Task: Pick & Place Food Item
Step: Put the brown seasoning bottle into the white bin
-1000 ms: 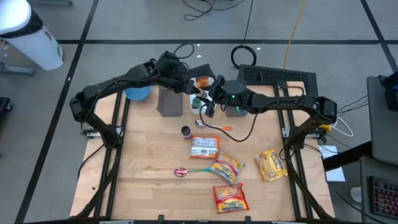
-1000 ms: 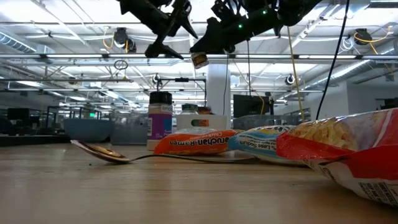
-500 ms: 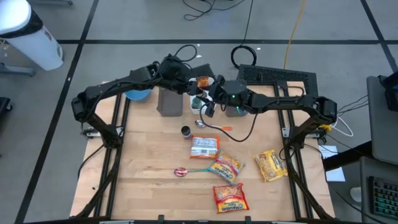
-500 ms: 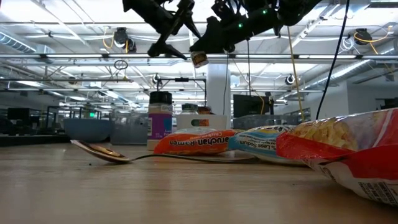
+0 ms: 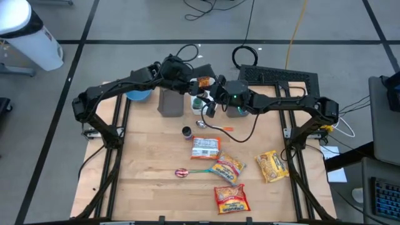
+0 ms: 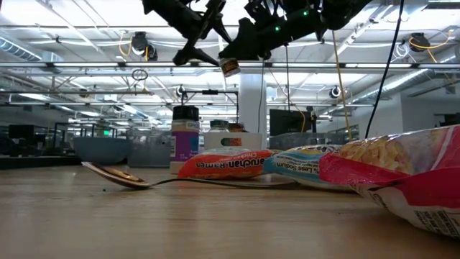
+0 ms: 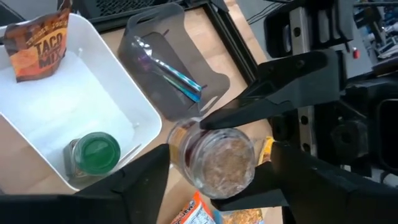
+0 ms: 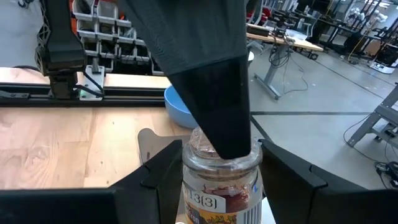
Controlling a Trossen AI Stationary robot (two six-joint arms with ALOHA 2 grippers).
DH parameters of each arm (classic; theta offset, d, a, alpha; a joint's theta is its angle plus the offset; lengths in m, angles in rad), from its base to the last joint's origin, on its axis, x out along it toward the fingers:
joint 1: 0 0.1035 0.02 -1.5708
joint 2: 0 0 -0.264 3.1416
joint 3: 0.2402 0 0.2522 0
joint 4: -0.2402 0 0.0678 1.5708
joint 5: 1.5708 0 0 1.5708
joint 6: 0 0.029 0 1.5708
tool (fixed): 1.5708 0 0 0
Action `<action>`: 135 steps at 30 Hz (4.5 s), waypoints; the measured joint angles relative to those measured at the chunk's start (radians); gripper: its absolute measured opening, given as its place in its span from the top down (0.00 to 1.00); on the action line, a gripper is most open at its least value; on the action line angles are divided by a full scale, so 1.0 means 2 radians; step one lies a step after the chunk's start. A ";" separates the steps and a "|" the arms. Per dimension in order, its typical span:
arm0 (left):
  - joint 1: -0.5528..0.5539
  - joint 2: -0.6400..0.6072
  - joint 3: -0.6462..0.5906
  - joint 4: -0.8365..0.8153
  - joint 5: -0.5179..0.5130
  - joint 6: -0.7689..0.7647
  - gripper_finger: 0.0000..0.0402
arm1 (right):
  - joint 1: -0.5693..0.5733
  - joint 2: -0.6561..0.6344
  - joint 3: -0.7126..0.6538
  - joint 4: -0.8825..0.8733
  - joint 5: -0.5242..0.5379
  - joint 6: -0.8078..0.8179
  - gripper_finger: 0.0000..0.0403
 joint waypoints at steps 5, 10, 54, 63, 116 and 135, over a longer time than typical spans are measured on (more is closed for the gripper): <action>0.000 0.000 0.000 0.010 0.006 0.008 0.44 | 0.000 0.000 0.000 0.002 -0.012 -0.001 0.58; 0.000 0.000 0.000 0.010 0.013 0.017 0.52 | 0.000 0.000 0.000 0.002 -0.012 0.000 0.58; 0.000 0.033 0.000 0.012 0.029 0.042 0.42 | -0.010 0.000 0.019 -0.051 -0.024 -0.027 0.58; 0.005 0.033 -0.001 0.026 0.028 0.042 0.41 | -0.012 -0.001 0.019 -0.053 -0.031 -0.029 0.58; 0.057 0.032 0.000 -0.010 0.039 0.213 0.53 | -0.047 -0.076 -0.018 -0.128 -0.012 0.084 0.34; 0.107 0.090 0.000 -0.040 -0.006 0.305 0.53 | -0.049 -0.155 -0.201 0.089 -0.011 0.264 0.36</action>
